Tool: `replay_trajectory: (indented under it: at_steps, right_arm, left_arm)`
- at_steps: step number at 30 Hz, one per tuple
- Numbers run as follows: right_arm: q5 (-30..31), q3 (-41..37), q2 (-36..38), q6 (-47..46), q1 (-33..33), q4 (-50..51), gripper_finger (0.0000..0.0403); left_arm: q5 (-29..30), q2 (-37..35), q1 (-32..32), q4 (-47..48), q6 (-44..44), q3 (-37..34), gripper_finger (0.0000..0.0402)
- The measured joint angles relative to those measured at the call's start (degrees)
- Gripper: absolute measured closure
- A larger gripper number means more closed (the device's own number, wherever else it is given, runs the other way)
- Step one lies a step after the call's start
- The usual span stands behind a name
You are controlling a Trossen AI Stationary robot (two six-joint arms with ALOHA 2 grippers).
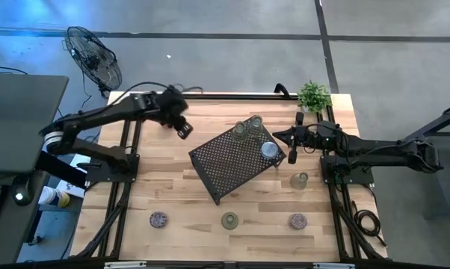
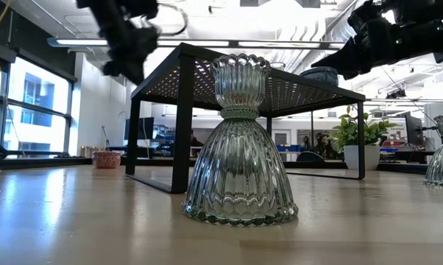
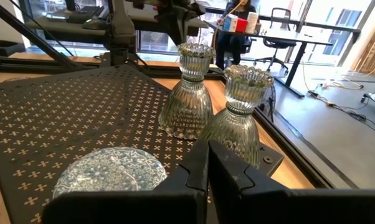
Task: Pick & Place candle stick holders
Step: Put the pink scented candle on the shelf
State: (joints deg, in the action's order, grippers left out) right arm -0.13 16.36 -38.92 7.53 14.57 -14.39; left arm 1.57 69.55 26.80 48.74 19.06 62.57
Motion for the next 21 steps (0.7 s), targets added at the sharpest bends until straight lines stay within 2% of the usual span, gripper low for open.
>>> replay_trajectory:
  at_steps: [4, 7, 11, 16, 19, 21]
  right_arm:
    - [1.2, 0.0, 0.0, 0.0, 0.01, 0.0, 0.0401]
    - [1.23, 0.0, 0.0, 0.0, 0.01, -0.02, 0.0402]
    - [1.23, 0.0, 0.0, 0.0, 0.01, -0.04, 0.0402]
    - [1.23, 0.0, 0.0, 0.0, 0.0, -0.04, 0.0401]
    - [1.23, 0.0, 0.0, 0.04, 0.0, -0.04, 0.0402]
    - [1.23, 0.0, 0.0, 0.09, 0.0, -0.04, 0.0402]
  left_arm:
    - [-0.81, -2.36, 6.33, 6.58, 2.22, -0.38, 0.0401]
    - [-4.94, -2.66, 10.4, 9.41, 1.28, -0.38, 0.0401]
    - [-6.25, -2.57, 11.14, 11.86, -1.68, -0.38, 0.0401]
    - [-6.03, -4.06, 4.49, 12.91, -2.25, -0.38, 0.0401]
    - [-5.6, -5.59, -4.15, 14.03, -0.34, -0.38, 0.0401]
    - [-2.44, -5.94, -10.2, 15.14, 3.36, -0.38, 0.0401]
